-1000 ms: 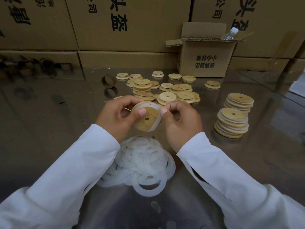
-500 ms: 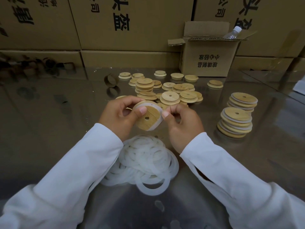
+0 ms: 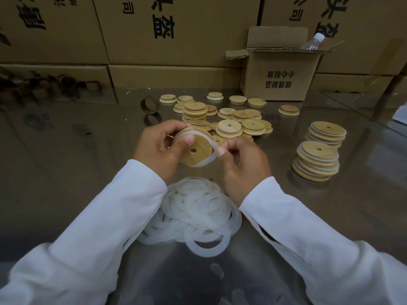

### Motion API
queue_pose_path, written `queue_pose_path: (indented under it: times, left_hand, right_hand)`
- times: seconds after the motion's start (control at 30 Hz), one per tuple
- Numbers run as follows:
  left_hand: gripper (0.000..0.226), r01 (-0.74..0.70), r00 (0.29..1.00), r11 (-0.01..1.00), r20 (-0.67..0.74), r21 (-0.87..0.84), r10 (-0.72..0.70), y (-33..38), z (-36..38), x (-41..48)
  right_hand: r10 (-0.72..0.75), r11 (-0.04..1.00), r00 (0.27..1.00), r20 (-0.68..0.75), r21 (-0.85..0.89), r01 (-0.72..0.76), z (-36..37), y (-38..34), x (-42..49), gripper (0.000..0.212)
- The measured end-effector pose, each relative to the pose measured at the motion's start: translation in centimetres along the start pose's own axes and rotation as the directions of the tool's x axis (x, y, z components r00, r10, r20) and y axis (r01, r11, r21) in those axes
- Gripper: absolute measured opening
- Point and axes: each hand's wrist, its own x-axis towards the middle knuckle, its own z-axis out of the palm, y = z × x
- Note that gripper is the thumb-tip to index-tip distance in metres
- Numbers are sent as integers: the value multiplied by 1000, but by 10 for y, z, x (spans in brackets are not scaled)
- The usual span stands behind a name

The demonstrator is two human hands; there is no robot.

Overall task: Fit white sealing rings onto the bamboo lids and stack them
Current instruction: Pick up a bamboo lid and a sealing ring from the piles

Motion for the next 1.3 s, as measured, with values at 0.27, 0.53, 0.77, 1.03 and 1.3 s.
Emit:
queue_pose_path:
  times: [0.27, 0.53, 0.77, 1.03, 1.3]
  left_hand:
    - [22, -170, 982, 985, 78, -6, 170, 3, 1, -3]
    - [21, -170, 985, 985, 31, -35, 171, 1, 3, -3]
    - [21, -110, 994, 993, 13, -30, 111, -2, 4, -1]
    - [24, -86, 994, 996, 69, -37, 88, -2, 3, -2]
    - [16, -65, 997, 996, 38, -58, 67, -6, 2, -1]
  right_hand:
    - [-28, 999, 997, -73, 32, 31, -1, 3, -1, 10]
    - [-137, 982, 978, -158, 111, 155, 0, 1, -5, 11]
    - [-189, 982, 972, -138, -20, 188, 2, -3, -8, 12]
    - [-74, 992, 991, -107, 96, 84, -1, -1, -4, 14]
    - [-8, 987, 999, -52, 158, 16, -1, -2, -2, 15]
